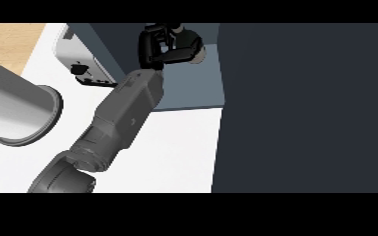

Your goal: Pick up the wine, place it into the cabinet and close the cabinet

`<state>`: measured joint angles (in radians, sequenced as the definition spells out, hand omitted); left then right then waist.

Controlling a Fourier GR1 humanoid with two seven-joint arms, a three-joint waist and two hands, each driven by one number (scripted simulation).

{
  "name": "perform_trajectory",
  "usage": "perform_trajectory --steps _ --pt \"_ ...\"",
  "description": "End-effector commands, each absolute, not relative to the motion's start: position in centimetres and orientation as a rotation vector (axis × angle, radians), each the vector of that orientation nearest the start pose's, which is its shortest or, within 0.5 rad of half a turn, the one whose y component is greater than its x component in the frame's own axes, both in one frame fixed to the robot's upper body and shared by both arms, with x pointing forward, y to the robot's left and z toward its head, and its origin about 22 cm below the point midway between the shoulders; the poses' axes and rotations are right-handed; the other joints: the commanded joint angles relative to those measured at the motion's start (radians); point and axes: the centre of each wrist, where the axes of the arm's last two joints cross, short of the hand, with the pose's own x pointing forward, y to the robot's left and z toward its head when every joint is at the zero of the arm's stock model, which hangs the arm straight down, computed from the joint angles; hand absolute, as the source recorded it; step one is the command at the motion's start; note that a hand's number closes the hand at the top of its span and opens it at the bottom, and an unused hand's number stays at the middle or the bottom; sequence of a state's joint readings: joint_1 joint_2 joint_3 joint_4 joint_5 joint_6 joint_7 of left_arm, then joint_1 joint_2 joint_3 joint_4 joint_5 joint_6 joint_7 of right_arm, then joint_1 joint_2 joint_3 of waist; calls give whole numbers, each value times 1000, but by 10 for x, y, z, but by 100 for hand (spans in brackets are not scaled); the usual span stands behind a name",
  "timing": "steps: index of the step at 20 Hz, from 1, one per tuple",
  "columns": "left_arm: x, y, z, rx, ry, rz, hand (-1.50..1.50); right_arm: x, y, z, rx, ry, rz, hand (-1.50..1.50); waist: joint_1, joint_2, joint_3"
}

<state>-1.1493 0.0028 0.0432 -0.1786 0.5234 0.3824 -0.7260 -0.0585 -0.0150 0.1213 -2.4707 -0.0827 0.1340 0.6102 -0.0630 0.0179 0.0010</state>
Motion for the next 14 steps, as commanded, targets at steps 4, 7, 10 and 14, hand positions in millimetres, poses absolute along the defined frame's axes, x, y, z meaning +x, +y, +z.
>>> perform_trajectory --steps 4,7,10,14 --pt "427 106 23 127 -1835 213 150 136 -205 203 252 -1928 273 -150 -4 2 -2" --pt "438 123 38 175 -1819 199 -150 140 -207 207 252 -1943 267 -150 -5 5 -2" --pt "431 101 31 185 -1813 188 -150 141 -205 206 261 -1908 281 -150 0 1 -2" --pt "423 115 10 224 -1791 161 -150 140 -209 204 268 -1930 290 -150 -8 7 -1"
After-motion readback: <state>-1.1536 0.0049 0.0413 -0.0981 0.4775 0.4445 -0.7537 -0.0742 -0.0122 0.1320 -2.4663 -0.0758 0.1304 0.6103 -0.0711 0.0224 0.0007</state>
